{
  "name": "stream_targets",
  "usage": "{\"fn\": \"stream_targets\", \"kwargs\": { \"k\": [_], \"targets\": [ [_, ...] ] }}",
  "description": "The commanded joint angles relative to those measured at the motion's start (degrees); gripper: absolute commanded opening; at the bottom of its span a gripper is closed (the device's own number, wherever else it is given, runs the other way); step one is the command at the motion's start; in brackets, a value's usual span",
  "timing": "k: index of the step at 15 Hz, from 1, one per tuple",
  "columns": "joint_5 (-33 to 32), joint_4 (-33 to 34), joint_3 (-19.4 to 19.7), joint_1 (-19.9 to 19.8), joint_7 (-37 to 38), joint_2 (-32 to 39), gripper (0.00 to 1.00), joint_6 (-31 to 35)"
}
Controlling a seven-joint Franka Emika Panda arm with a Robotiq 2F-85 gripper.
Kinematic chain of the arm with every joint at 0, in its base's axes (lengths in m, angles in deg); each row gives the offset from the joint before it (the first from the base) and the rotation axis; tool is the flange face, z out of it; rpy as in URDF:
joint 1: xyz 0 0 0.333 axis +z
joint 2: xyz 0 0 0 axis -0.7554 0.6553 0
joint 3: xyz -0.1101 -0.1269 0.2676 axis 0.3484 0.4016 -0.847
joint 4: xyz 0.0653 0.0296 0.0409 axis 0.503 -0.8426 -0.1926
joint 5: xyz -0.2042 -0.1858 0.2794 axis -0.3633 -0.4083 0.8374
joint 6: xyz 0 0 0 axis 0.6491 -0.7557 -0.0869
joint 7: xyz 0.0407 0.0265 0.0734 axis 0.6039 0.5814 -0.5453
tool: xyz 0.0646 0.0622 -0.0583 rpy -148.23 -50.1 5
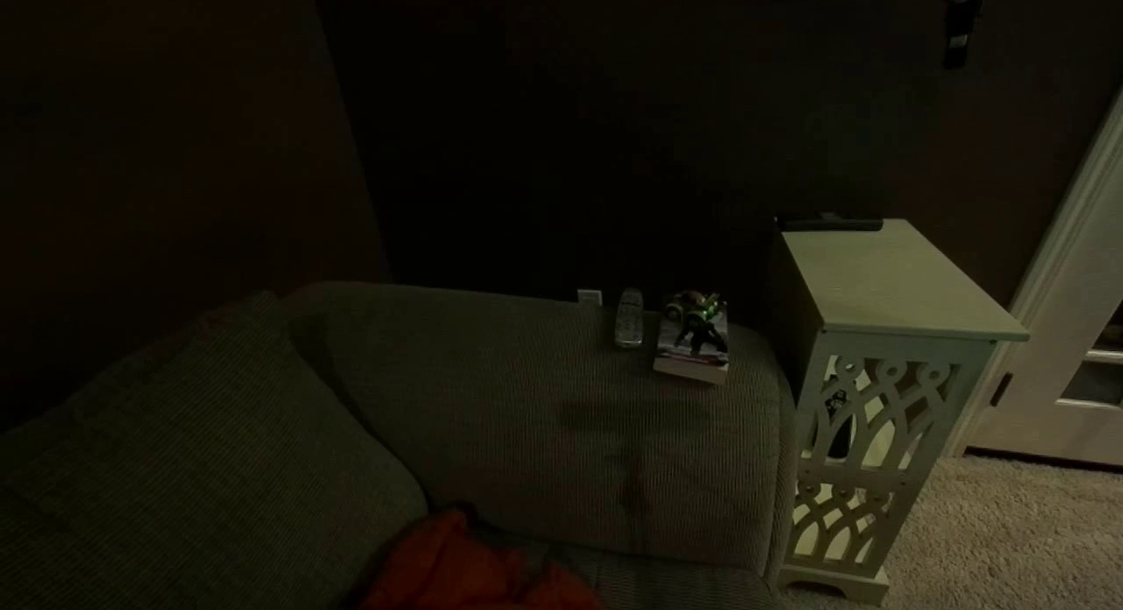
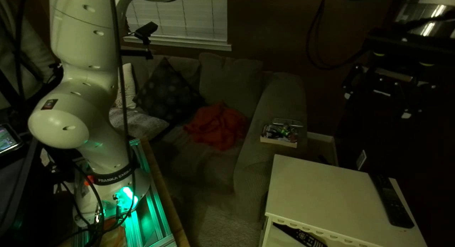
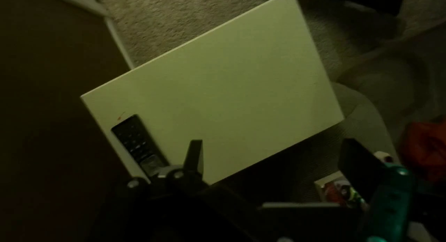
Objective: Pick up the remote on the cabinet and place it on the right arm of sofa
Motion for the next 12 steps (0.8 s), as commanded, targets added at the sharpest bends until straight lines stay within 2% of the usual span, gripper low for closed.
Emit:
{"fn": "stream_targets", "kwargs": {
  "k": [1, 4, 6, 7, 12],
  "targets": [
    [-6.31, 5.68, -2.41, -1.89, -3.88, 8.42, 1.0, 7.6],
    [-8.06, 10.42, -4.29, -3.26, -6.48, 16.01, 1.0, 12.35],
    [-7.16, 16.6, -5.68, -4.71, -7.95, 22.77, 1.0, 13.48],
    [-5.85, 19.19, -4.86, -4.49, -8.75, 25.51, 1.0, 13.63],
    [-1.64, 31.37, -7.52, -8.16, -9.83, 35.92, 1.0, 9.35]
  ]
}}
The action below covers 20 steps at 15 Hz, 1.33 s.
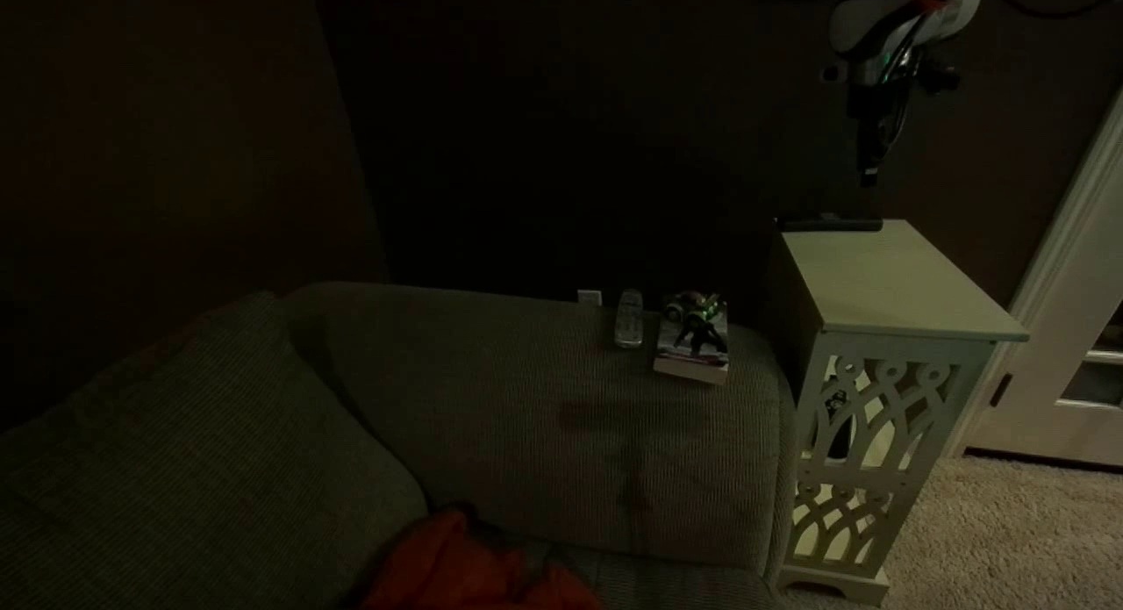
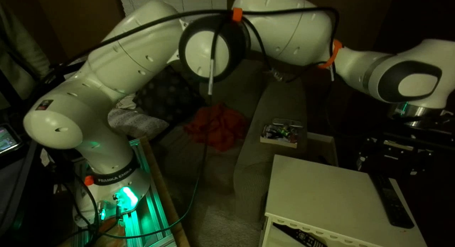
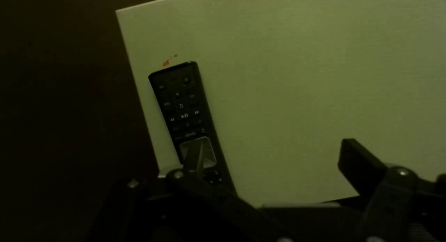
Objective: Pick up the remote on the cabinet and place it on the right arm of sofa
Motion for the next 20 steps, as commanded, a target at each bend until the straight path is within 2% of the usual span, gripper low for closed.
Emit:
{"fn": "stream_targets", "kwargs": {
  "k": [1, 4, 6, 8, 15, 20],
  "targets": [
    [0.58, 2.24, -0.4, -0.68, -0.07, 1.91, 1.0, -0.8],
    [0.65, 3.25, -0.4, -1.04, -0.06, 3.23, 1.0, -0.83],
    [0.1, 4.63, -1.12, -1.46, -3.5, 5.15, 1.0, 5.51],
    [-0.67, 7.54, -1.32, -1.88, -7.65, 8.22, 1.0, 7.75],
    [0.97, 16.32, -4.95, -4.84, -18.98, 16.15, 1.0, 6.68],
    [0.82, 20.61, -6.03, -5.37, -22.4, 18.92, 1.0, 6.24]
  ]
}}
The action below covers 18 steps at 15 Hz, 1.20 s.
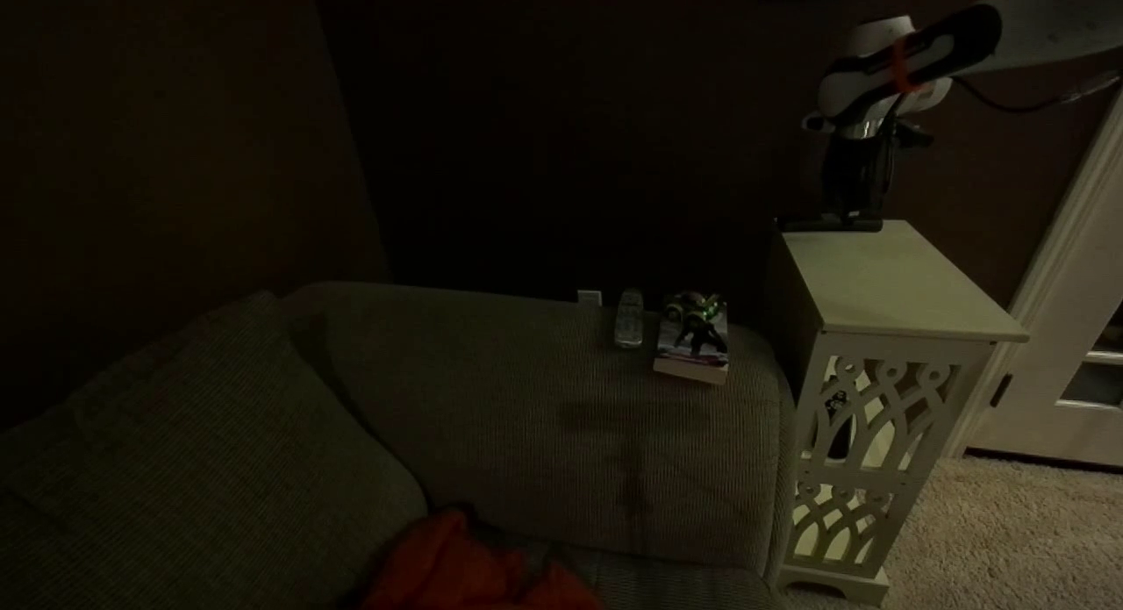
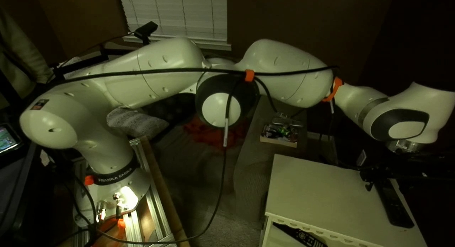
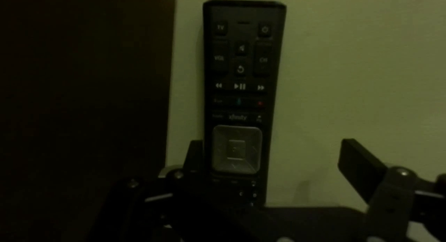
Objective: Pick up the remote on the cabinet and place it on the right arm of sofa
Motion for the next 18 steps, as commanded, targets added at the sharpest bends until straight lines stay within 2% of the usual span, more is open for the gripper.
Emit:
{"fn": "stream_targets", "kwargs": {
  "k": [1, 5, 6, 7, 13, 14, 16, 18],
  "targets": [
    [0.74, 7.01, -1.37, -1.02, -3.02, 4.03, 1.0, -2.19],
    [0.97, 9.91, -1.55, -1.37, -3.04, 6.38, 1.0, -3.15],
    [1.01, 10.74, -1.54, -1.47, -2.85, 7.05, 0.92, -3.29],
    [0.93, 11.57, -1.45, -1.47, -2.65, 7.69, 0.74, -3.29],
    [0.87, 16.48, -1.38, -1.79, -2.02, 10.76, 0.32, -4.76],
    [0.9, 17.32, -1.35, -1.67, -1.51, 10.93, 0.28, -5.8],
    [2.11, 18.11, -2.8, -1.21, -1.76, 9.92, 0.28, -11.1],
    [3.36, 19.09, -5.41, 0.24, -6.4, 8.57, 0.28, -18.74]
  ]
}}
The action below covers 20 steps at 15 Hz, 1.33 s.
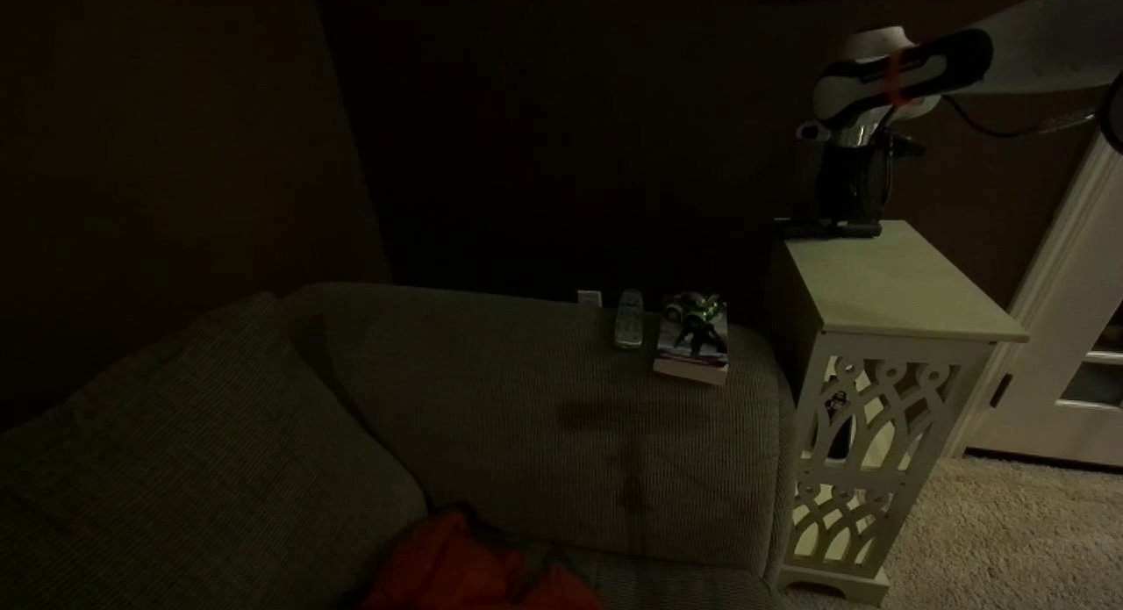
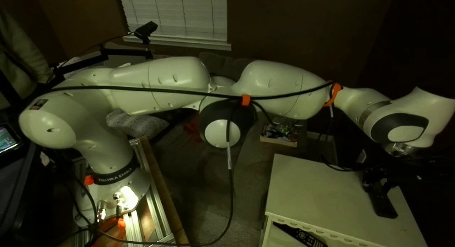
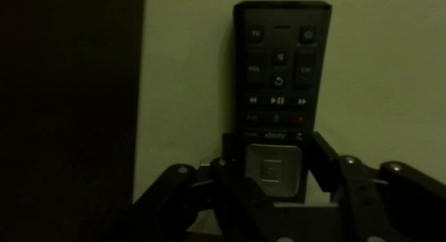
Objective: Pick up the remote on the cabinet and place it on the right arm of sofa
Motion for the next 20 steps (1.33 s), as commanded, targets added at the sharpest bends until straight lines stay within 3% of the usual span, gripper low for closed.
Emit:
{"fn": "stream_targets", "kwargs": {
  "k": [1, 3, 10, 11, 14, 15, 20],
  "targets": [
    [2.28, 5.85, -3.55, 2.17, -5.93, 0.14, 0.28, -11.98],
    [2.69, 1.45, -4.84, 4.4, -9.01, -3.63, 0.28, -13.97],
    [2.38, 1.59, -6.99, 13.45, -19.14, -5.85, 0.28, -23.9],
    [2.46, 2.49, -5.88, 13.09, -15.26, -4.3, 0.53, -21.05],
    [2.39, 2.46, -5.98, 14.75, -17.11, -4.54, 0.53, -22.28],
    [2.4, 2.46, -5.96, 14.54, -17.58, -4.54, 0.28, -22.3],
    [0.0, 2.06, -5.86, 22.31, -25.89, -3.07, 0.28, -20.1]
  ]
}}
